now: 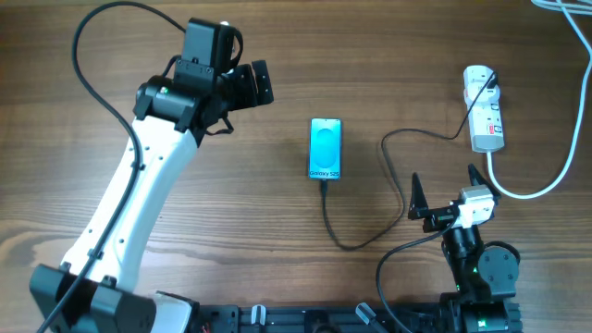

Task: Plug charger to phone and switch on socket

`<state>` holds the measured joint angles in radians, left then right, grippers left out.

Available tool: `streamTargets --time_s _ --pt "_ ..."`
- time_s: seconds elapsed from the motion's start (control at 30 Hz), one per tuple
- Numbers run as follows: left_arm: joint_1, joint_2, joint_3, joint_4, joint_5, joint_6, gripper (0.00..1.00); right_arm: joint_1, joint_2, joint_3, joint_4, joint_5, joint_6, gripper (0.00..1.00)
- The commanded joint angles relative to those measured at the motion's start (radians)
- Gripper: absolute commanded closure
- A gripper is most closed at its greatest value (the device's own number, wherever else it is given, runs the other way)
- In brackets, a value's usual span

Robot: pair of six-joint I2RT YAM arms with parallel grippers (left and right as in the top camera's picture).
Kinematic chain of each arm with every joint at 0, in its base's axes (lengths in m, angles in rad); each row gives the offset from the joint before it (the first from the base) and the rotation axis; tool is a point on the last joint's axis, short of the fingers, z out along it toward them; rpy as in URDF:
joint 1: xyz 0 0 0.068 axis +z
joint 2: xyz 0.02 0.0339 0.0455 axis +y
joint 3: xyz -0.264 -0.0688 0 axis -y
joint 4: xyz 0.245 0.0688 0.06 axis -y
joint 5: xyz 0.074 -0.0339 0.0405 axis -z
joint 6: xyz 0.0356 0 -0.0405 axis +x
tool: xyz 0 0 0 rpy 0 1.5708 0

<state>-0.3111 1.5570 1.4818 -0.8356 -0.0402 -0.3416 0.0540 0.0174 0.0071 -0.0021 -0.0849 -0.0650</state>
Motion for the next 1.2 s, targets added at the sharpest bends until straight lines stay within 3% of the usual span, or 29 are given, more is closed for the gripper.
streamTargets --time_s 0.0,0.27,0.73,1.17 --pt "0.026 -0.091 -0.115 0.044 -0.005 0.084 0.0 0.005 -0.013 -0.002 0.003 0.013 0.015 0.0" --pt "0.129 -0.317 -0.498 0.364 0.208 0.235 0.0 0.005 -0.013 -0.002 0.003 0.013 0.015 0.0" --pt "0.231 -0.869 -1.046 0.693 0.215 0.234 0.0 0.005 -0.013 -0.002 0.003 0.013 0.015 0.0" --pt "0.231 -1.337 -1.298 0.728 0.204 0.233 0.0 0.005 -0.013 -0.002 0.003 0.013 0.015 0.0"
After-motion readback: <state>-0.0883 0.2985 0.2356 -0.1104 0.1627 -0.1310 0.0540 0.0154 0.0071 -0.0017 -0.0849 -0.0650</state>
